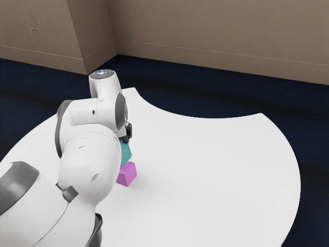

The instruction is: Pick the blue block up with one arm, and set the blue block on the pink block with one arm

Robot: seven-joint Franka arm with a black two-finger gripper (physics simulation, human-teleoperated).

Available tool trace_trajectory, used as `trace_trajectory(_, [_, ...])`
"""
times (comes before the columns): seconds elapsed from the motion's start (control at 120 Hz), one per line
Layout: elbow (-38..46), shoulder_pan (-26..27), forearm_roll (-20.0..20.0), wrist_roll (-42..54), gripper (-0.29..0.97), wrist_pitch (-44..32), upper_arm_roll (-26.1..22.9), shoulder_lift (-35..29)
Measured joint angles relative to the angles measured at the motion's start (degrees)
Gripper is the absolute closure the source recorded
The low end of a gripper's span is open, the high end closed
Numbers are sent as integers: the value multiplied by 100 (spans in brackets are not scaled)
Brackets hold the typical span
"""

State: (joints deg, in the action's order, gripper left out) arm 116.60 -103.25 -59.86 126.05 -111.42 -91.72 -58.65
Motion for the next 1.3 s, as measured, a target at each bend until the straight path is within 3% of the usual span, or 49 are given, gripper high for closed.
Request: trace_trajectory(1.3, [-91,-120,95,-286,32,459,-33,27])
